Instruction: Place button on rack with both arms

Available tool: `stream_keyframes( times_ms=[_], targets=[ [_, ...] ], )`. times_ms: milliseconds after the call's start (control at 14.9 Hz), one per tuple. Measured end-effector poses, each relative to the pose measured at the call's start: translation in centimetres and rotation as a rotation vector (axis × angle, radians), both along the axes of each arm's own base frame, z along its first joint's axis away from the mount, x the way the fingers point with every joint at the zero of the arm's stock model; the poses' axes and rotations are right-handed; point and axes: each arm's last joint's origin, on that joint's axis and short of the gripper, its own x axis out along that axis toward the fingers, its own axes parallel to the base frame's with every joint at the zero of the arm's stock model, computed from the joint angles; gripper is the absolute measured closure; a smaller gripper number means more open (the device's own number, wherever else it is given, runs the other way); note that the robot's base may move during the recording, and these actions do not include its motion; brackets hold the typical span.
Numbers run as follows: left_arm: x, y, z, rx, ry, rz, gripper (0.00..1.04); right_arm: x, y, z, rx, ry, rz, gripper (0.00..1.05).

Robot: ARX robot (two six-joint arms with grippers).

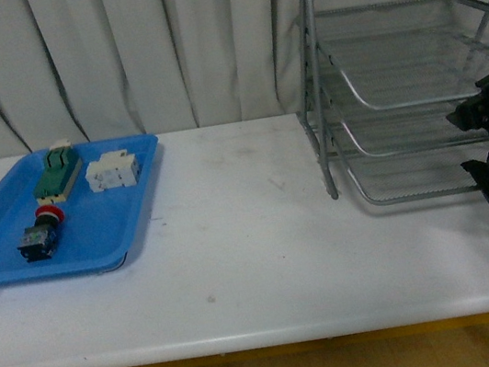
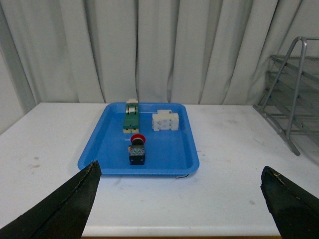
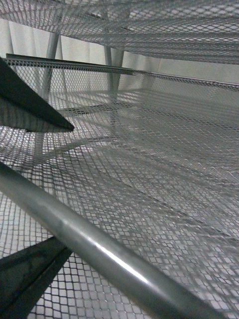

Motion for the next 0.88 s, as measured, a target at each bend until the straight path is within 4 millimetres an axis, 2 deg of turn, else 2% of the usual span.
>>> stream_keyframes(
  times_ms=[135,202,337,404,606,673,740,808,875],
  targets=[
    [0.0,0.0,0.0,0.000,0.000,0.000,0.07,0.2,-0.1,-0.7,0.027,-0.008,-0.015,0.57],
    [0.0,0.0,0.0,0.000,0.000,0.000,0.07,-0.4,-0.1,-0.7,0.052,-0.033,-0.021,0.70],
    [0.0,0.0,0.0,0.000,0.000,0.000,0.07,-2.7,0.0,-0.6,0.095,-0.060,-0.017,0.93],
    [0.0,0.0,0.0,0.000,0.000,0.000,0.07,-4.2,0.0,-0.5,0.164,-0.062,-0.034,1.00],
    [0.0,0.0,0.0,0.000,0.000,0.000,0.07,-10.1,0.2,-1.2,0.231,0.052,-0.051,1.02],
    [0.0,0.0,0.0,0.000,0.000,0.000,0.07,-11.5,0.2,-1.4,0.233,0.080,-0.054,1.02],
    [0.0,0.0,0.0,0.000,0.000,0.000,0.07,-12.1,0.1,-1.3,0.230,0.088,-0.058,1.02],
    [0.0,0.0,0.0,0.000,0.000,0.000,0.07,-12.6,0.1,-1.2,0.194,0.099,-0.046,0.97],
    [0.0,0.0,0.0,0.000,0.000,0.000,0.07,-13.3,0.1,-0.7,0.035,0.111,-0.008,0.67]
  ],
)
